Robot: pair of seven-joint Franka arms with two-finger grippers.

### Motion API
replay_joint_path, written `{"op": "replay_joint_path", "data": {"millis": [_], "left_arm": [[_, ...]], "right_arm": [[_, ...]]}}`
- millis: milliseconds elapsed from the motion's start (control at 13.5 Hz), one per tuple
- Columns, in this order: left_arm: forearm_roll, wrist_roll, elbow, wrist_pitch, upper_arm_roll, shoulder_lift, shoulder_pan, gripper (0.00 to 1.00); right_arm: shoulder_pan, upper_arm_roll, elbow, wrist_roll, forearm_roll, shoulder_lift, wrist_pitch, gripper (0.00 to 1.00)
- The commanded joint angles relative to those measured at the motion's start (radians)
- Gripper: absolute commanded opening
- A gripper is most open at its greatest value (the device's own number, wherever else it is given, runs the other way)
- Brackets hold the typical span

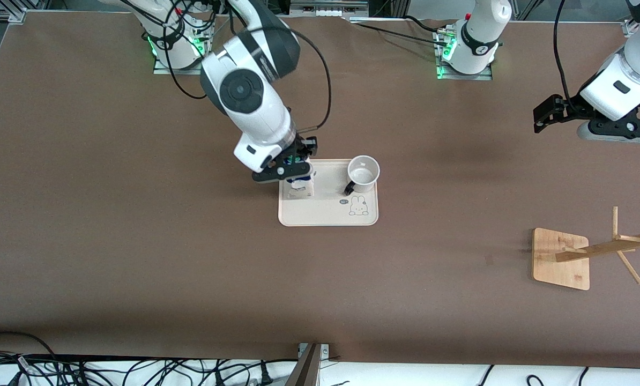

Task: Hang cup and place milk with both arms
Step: 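Lift the milk carton with the right gripper and carry it off the tray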

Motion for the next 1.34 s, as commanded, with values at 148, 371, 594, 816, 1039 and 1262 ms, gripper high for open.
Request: {"op": "replay_joint_path", "data": {"millis": [148, 371, 594, 816, 1039, 1262], "left_arm": [[0.011, -0.01, 0.042, -0.03, -0.007, 0.019, 0.003, 1.0], [0.011, -0.011, 0.042, -0.03, -0.007, 0.019, 0.002, 1.0], [0.01, -0.013, 0.043, -0.03, -0.007, 0.019, -0.005, 1.0], [0.01, -0.013, 0.043, -0.03, -0.007, 0.019, -0.005, 1.0], [0.01, -0.013, 0.042, -0.034, -0.007, 0.019, -0.003, 1.0], [0.01, -0.014, 0.043, -0.041, -0.007, 0.019, -0.005, 1.0]], "right_arm": [[0.0, -0.222, 0.013, -0.032, -0.03, -0.136, -0.176, 0.35], [-0.002, -0.369, 0.013, -0.237, -0.019, -0.142, -0.265, 0.35], [-0.003, -0.466, 0.013, -0.33, 0.017, -0.144, -0.288, 0.35], [-0.045, -0.523, 0.004, -0.354, 0.053, -0.133, -0.329, 0.35], [-0.115, -0.523, 0.001, -0.422, 0.051, -0.126, -0.354, 0.35], [-0.169, -0.523, -0.015, -0.452, 0.053, -0.107, -0.38, 0.35]]}}
